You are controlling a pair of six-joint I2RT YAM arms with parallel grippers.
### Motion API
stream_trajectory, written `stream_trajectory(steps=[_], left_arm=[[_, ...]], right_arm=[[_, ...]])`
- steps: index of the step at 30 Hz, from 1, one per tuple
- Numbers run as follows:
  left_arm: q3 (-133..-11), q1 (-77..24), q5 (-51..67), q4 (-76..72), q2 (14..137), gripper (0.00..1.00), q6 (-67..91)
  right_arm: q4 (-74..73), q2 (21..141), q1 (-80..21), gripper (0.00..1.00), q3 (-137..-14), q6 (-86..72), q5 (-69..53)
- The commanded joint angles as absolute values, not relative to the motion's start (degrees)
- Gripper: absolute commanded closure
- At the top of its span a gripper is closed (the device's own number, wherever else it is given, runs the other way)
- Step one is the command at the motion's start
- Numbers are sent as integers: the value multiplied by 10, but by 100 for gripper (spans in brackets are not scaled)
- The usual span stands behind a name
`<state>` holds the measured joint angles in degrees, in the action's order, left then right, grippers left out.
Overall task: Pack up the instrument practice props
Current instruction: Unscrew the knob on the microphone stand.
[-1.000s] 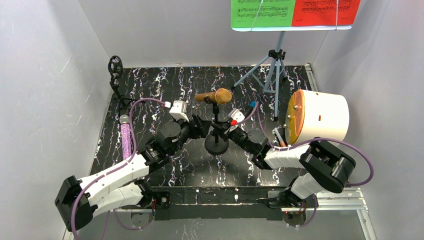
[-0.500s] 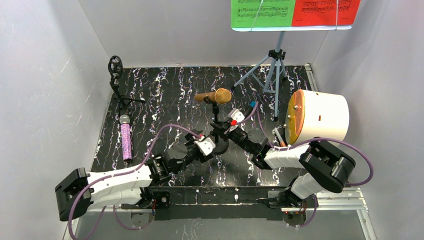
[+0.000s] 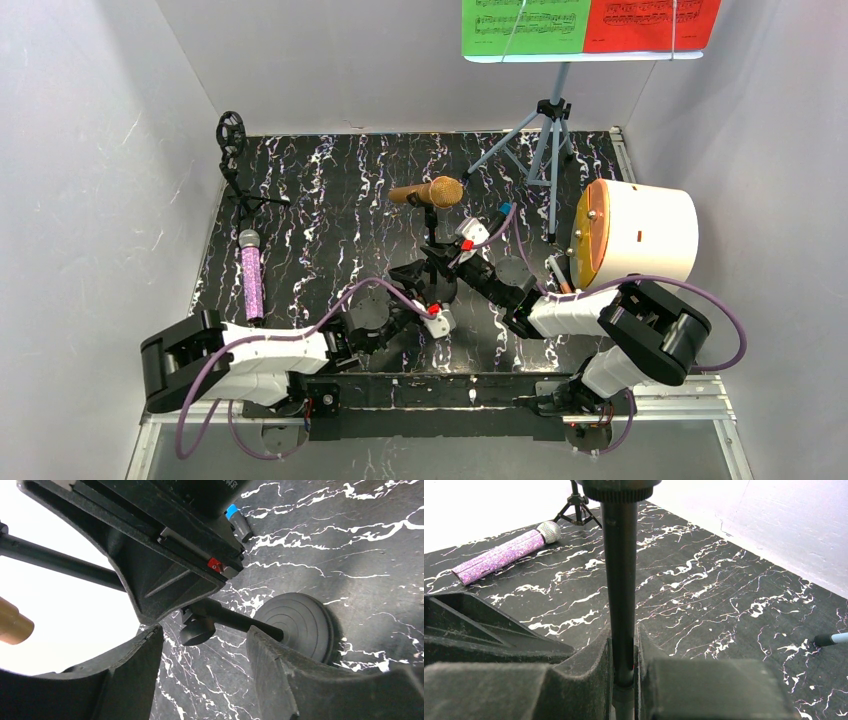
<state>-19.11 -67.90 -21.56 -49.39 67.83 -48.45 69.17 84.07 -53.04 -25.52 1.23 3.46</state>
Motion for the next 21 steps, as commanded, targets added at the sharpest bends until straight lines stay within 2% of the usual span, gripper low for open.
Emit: stream_trajectory(steps=[1, 6, 9, 14, 18, 21], left_arm=[[-208, -681, -236, -555, 704, 43, -500], [-209, -674, -249, -578, 742, 52, -492], [-209, -664, -256, -594, 752, 63, -472], [-210, -655, -255, -596, 760, 75, -430], [-206, -650, -251, -596, 754, 91, -341], [-202, -641, -236, -595, 745, 100, -214]], right_arm=[[697, 851, -534, 99, -272, 8, 30], [697, 848, -534, 99, -270, 8, 31], [697, 846, -534, 99, -269, 8, 32], [697, 846, -534, 99, -269, 7, 30], [697, 846, -534, 99, -269, 8, 31], [697, 846, -534, 99, -270, 8, 31]])
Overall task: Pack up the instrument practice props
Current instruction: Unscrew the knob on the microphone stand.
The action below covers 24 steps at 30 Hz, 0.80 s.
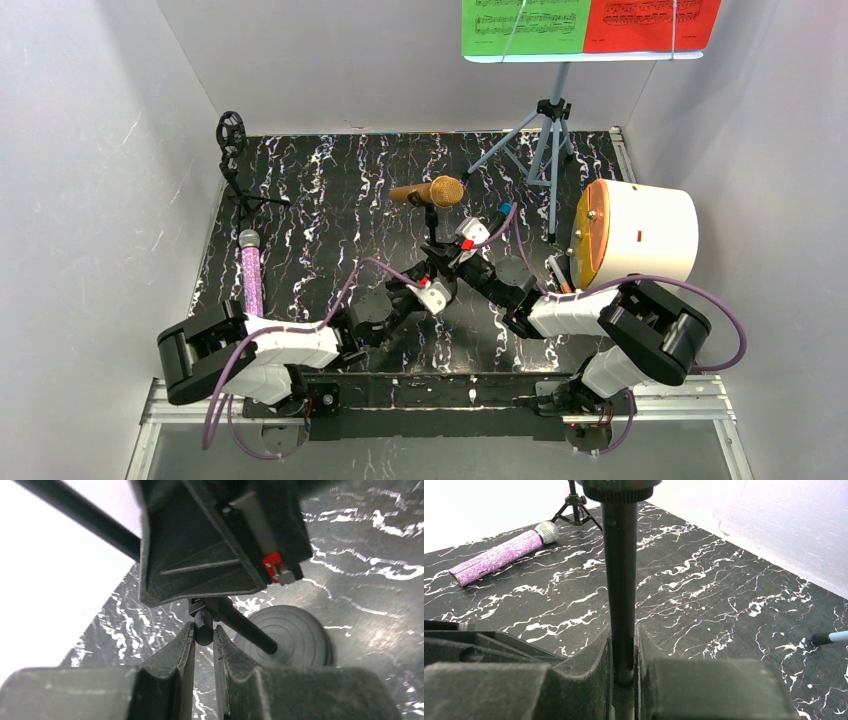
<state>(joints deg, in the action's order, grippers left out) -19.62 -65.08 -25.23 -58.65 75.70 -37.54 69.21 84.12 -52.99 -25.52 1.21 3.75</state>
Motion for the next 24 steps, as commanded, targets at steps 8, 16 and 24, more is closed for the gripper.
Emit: stream_trajectory(steps=[8, 16, 24], left_arm=[[-213, -609, -204, -557, 716, 100, 168], [-194, -511, -142, -560, 710, 100, 660], [-173, -499, -153, -605, 698, 100, 902]], right_arm=[[694, 849, -534, 99, -272, 7, 31], [693, 852, -534, 99, -274, 4, 26], [693, 851, -534, 99, -274, 4, 29]])
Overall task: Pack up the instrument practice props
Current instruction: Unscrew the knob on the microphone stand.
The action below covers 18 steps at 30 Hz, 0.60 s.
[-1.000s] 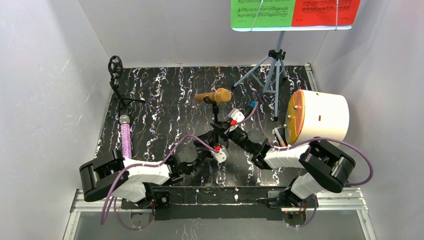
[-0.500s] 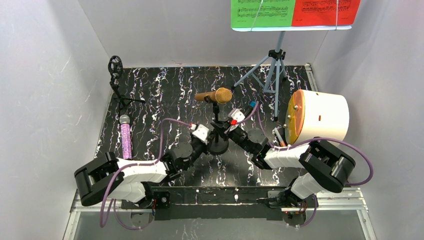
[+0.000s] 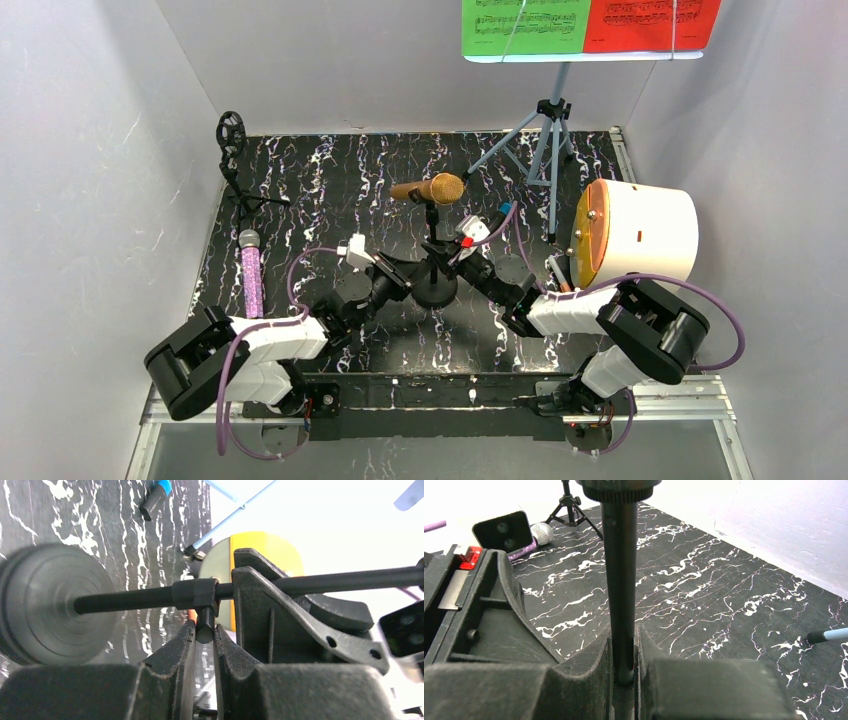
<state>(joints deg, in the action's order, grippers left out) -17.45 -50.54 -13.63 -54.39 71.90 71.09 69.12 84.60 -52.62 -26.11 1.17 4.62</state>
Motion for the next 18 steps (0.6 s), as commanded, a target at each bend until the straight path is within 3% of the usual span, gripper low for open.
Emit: stream_trajectory(steps=[1, 3, 7, 15, 18], left_arm=[[-171, -499, -154, -606, 697, 100, 916], [-166, -499, -157, -607, 691, 98, 924], [-153, -497, -161, -606, 673, 85, 865], [-138, -492, -144, -557, 623, 48, 692], [-152, -491, -130, -494, 593, 44, 580]], right_arm=[[693, 851, -534, 99, -274, 4, 29], [693, 852, -534, 99, -274, 4, 28], [693, 850, -534, 99, -273, 4, 31], [693, 852, -534, 99, -274, 4, 25], [693, 851, -534, 99, -273, 4, 29]])
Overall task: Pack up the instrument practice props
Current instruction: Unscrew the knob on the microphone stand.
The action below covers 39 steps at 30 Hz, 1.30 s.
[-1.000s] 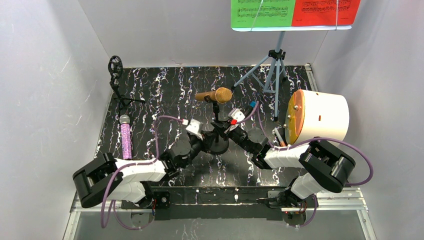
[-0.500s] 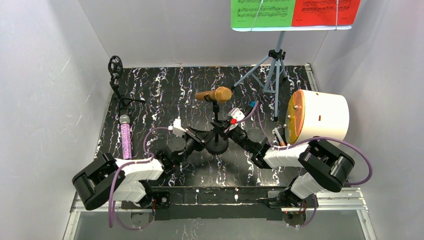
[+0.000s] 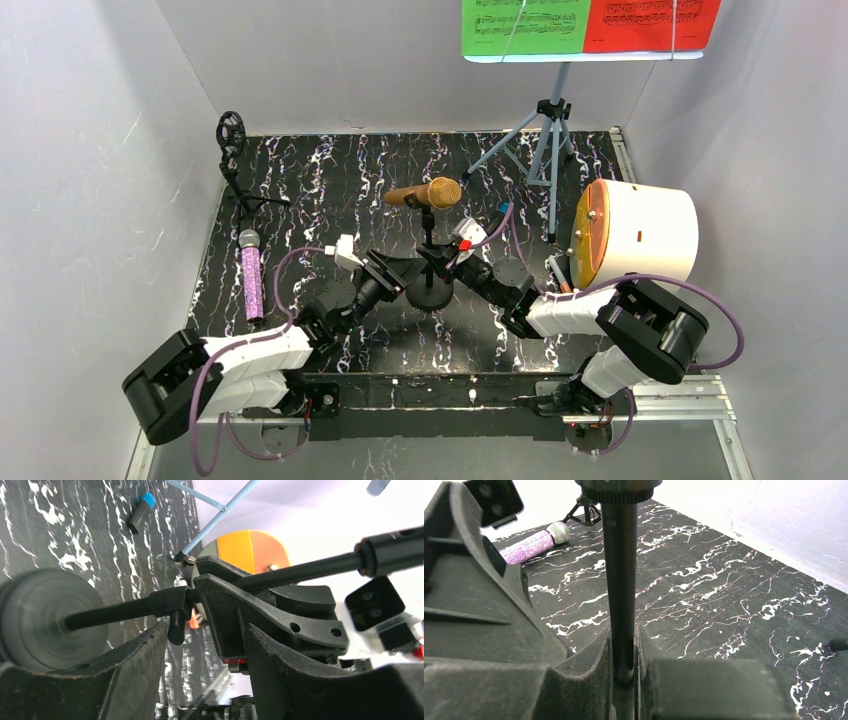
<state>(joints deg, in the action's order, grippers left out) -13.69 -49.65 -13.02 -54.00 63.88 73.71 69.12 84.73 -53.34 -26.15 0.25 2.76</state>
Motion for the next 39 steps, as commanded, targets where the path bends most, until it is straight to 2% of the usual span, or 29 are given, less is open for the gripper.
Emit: stream_trajectory(steps=[1, 7, 14, 17, 22, 26, 32, 39], left_arm=[[-158, -491, -129, -468, 582, 43, 542], [-195, -491, -141, -357, 539, 38, 286], [-218, -496, -50, -339, 552, 33, 58], [-211, -526, -77, -336, 545, 32, -36], [-150, -597, -142, -442, 537, 31, -208], [-130, -645, -181, -528, 583, 31, -367], [-130, -656, -197, -627, 643, 31, -444], [-143, -656, -200, -656, 689, 35, -469]], right_arm=[[694, 851, -534, 99, -273, 4, 29], [695, 853, -534, 99, -274, 4, 26], [695, 855, -534, 99, -275, 4, 25], [695, 852, -534, 99, -274, 4, 25], [695, 853, -535, 99, -275, 4, 26], [694, 855, -534, 99, -276, 4, 22], [690, 852, -534, 99, -276, 4, 25], [685, 856, -534, 99, -280, 4, 20]])
